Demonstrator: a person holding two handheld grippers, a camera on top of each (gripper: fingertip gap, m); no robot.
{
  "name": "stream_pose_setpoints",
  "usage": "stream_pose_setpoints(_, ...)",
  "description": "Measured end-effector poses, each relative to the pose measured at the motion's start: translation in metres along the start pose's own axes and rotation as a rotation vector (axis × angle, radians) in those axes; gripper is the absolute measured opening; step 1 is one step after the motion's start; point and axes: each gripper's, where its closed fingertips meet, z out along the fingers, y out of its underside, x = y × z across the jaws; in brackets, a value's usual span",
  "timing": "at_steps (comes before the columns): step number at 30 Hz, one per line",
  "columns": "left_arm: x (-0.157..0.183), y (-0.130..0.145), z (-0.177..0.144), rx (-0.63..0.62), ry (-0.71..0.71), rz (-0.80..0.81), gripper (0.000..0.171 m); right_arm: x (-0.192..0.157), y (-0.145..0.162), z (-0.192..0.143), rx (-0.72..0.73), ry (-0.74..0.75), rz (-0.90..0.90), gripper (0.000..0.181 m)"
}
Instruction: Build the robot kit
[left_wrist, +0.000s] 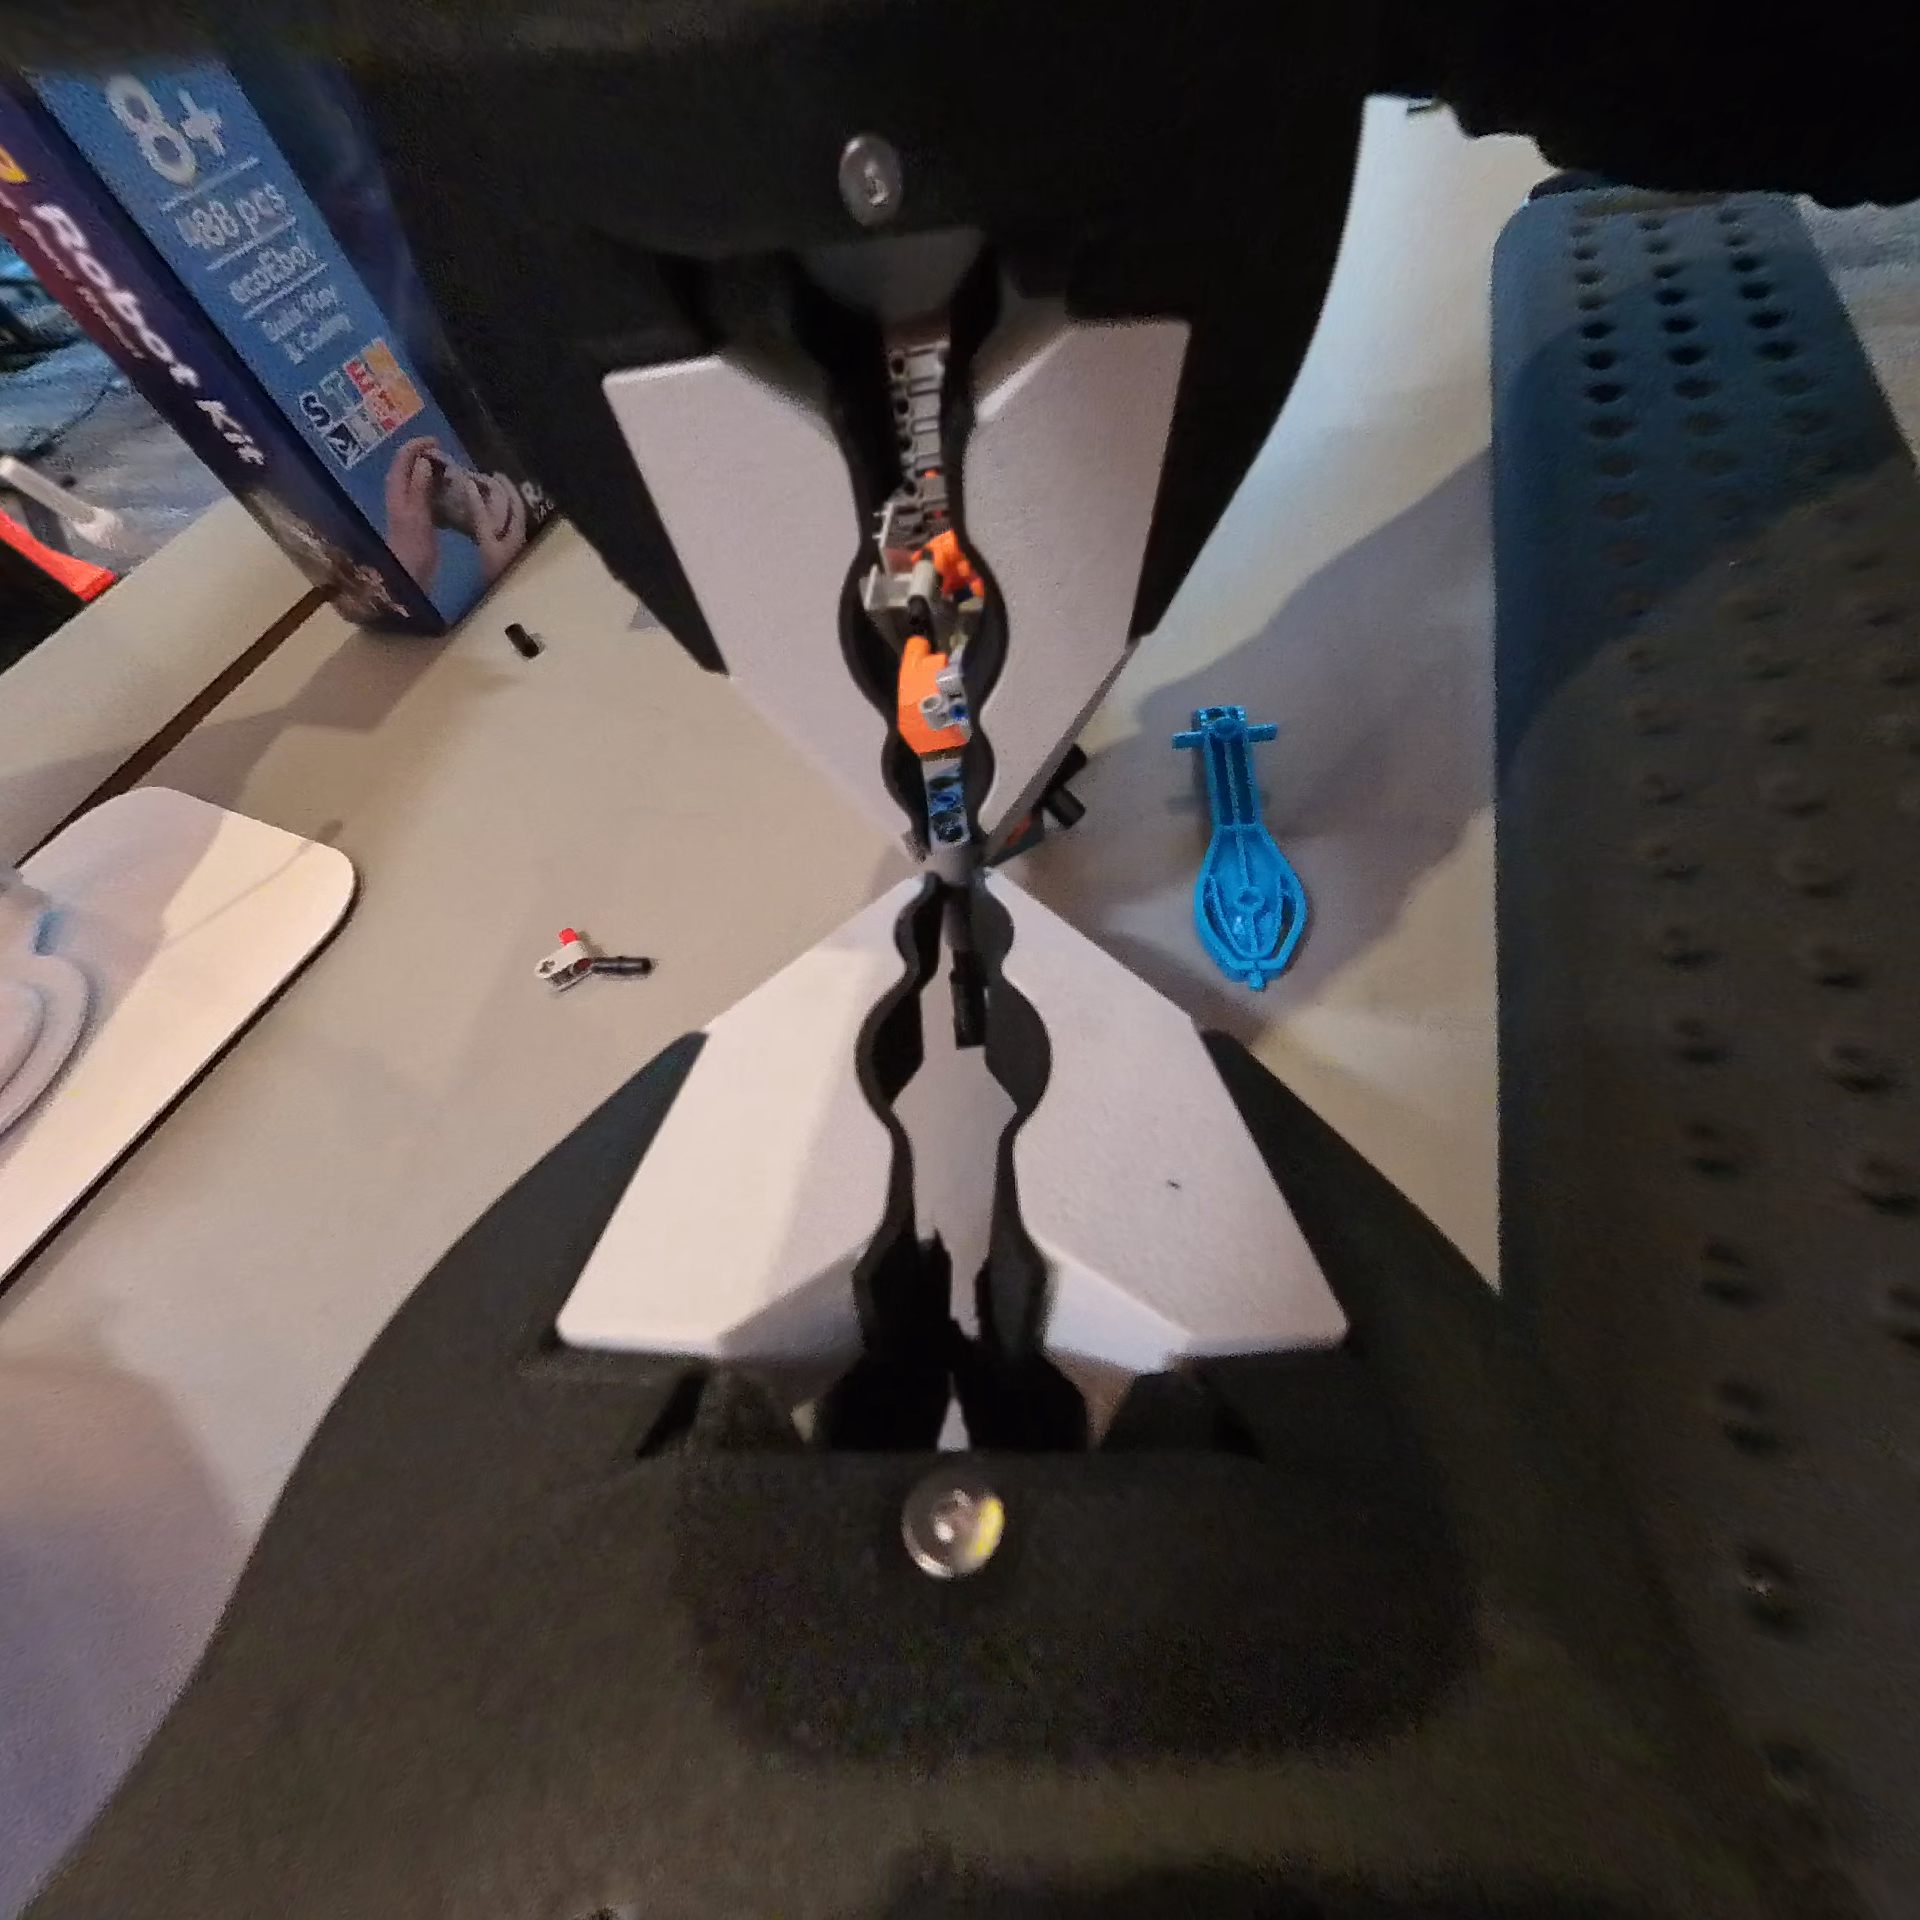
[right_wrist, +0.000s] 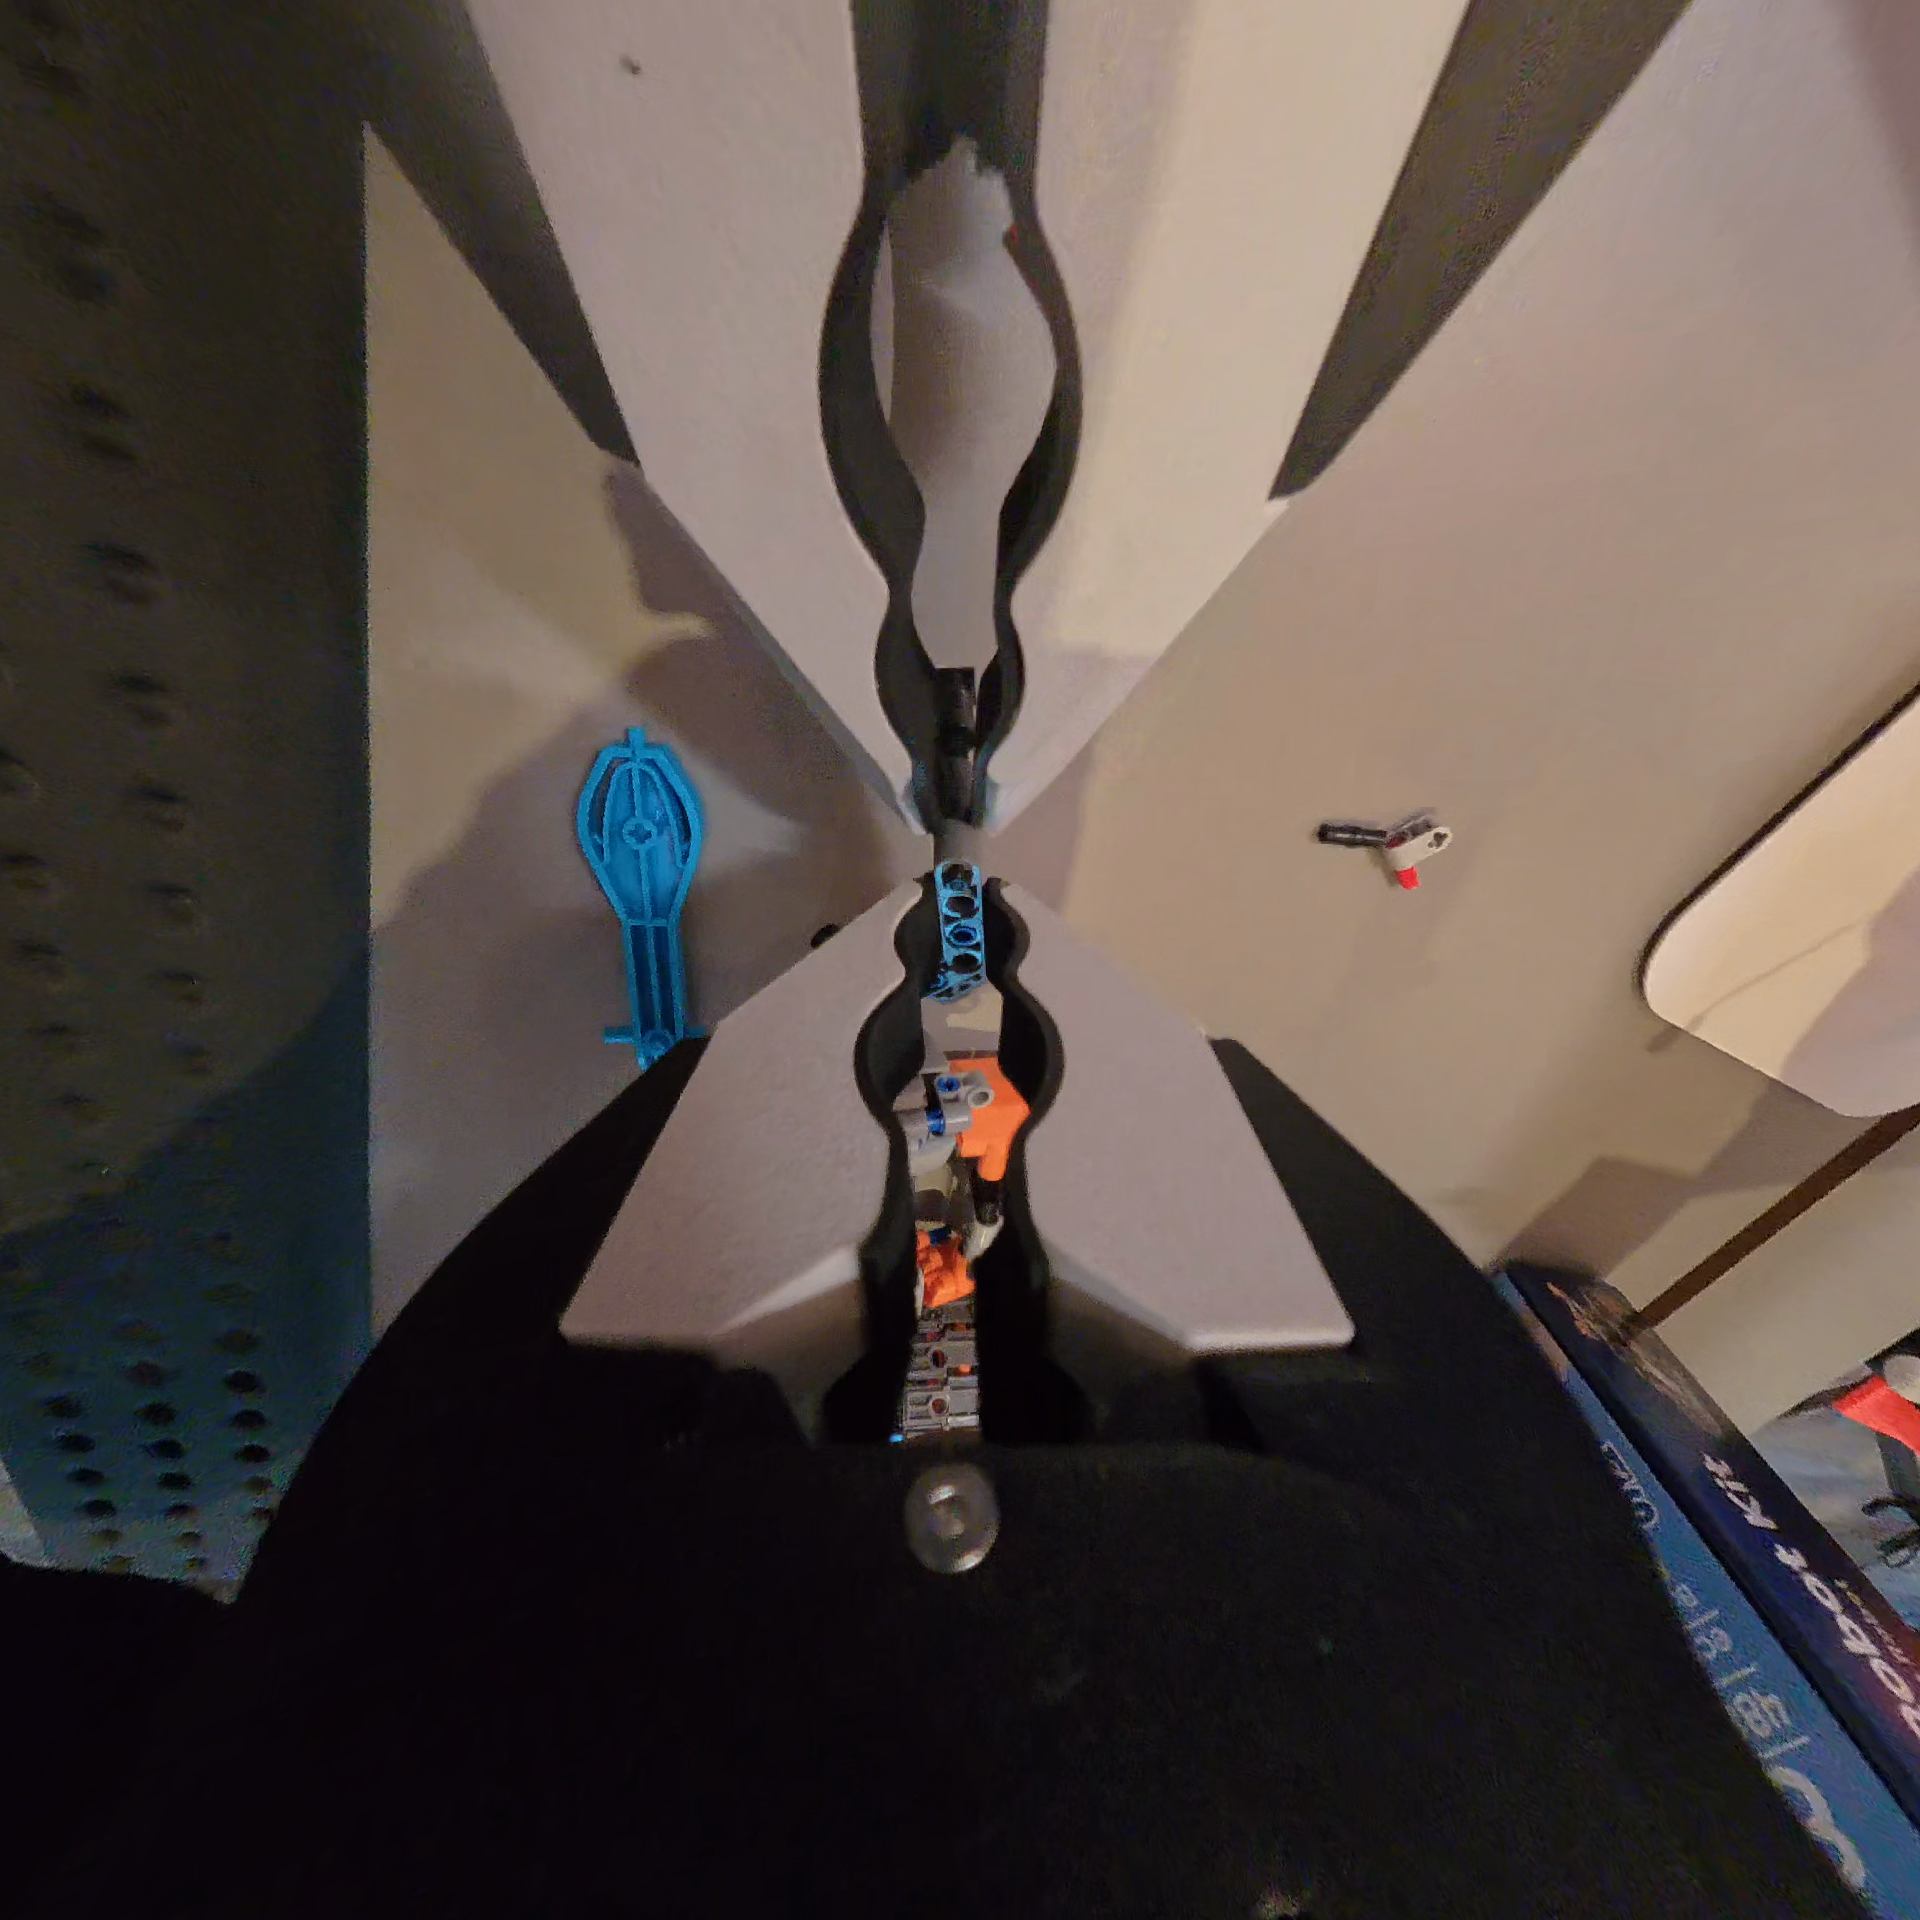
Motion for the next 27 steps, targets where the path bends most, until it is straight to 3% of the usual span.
stream_pose_setpoints(7,0.003,0.0,0.0,0.025,0.052,-0.047,0.0,-0.001,0.0,-0.016,0.195,0.033,0.074,0.004)
stream_pose_setpoints(10,0.007,0.001,0.004,0.013,0.057,-0.019,0.0,-0.007,0.005,-0.008,0.136,0.031,0.054,0.004)
stream_pose_setpoints(14,0.002,-0.004,0.002,0.03,0.035,-0.041,0.02,-0.014,0.004,-0.004,0.075,0.019,0.009,0.004)
stream_pose_setpoints(19,0.013,0.002,0.01,-0.004,0.088,-0.025,0.006,-0.014,0.002,-0.001,0.008,-0.007,0.0,0.004)
stream_pose_setpoints(27,0.01,0.009,0.01,-0.006,0.092,-0.065,0.005,-0.01,0.0,0.006,0.016,-0.032,-0.006,0.004)
